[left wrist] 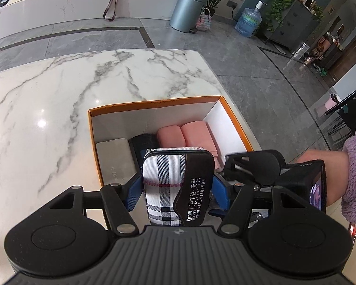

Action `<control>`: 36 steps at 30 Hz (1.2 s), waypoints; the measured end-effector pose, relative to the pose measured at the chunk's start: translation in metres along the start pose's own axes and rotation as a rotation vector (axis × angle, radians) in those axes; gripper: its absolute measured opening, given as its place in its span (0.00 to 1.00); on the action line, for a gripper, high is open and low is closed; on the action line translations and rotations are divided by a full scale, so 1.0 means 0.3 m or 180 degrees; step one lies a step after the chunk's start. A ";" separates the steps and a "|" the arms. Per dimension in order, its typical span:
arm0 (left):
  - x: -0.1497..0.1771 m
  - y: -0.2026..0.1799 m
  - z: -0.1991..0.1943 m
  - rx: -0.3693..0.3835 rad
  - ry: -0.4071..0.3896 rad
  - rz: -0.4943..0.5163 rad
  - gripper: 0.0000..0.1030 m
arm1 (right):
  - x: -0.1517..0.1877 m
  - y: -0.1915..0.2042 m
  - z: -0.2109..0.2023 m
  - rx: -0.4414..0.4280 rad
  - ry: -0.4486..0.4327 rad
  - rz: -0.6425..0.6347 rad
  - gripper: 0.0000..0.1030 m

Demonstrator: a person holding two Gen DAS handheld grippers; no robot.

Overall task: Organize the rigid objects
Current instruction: 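Release the card box with the right gripper while the left lowers the tin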

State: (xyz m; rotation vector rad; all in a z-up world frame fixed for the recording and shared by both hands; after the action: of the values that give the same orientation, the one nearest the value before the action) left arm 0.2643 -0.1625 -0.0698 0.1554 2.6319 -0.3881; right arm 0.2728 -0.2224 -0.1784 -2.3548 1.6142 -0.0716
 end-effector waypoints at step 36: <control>0.264 -0.436 0.270 -0.0297 0.0686 0.2696 0.70 | 0.324 0.229 -0.384 0.1720 -0.1068 0.4980 0.43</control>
State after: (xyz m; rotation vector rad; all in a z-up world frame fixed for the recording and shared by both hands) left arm 0.2069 -0.3081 -0.1435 1.2724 2.4843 0.0511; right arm 0.2238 -0.3583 -0.0974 -0.3156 2.3122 0.1768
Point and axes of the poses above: each gripper's, at about its wrist camera, not at the fingertips, and z roughly the way its jaws point, y to its left, x to its underside, the point moved 3 cm from there along z, roughly the way its jaws point, and after that the axes turned 5 degrees about -x, right-handed, at the moved point
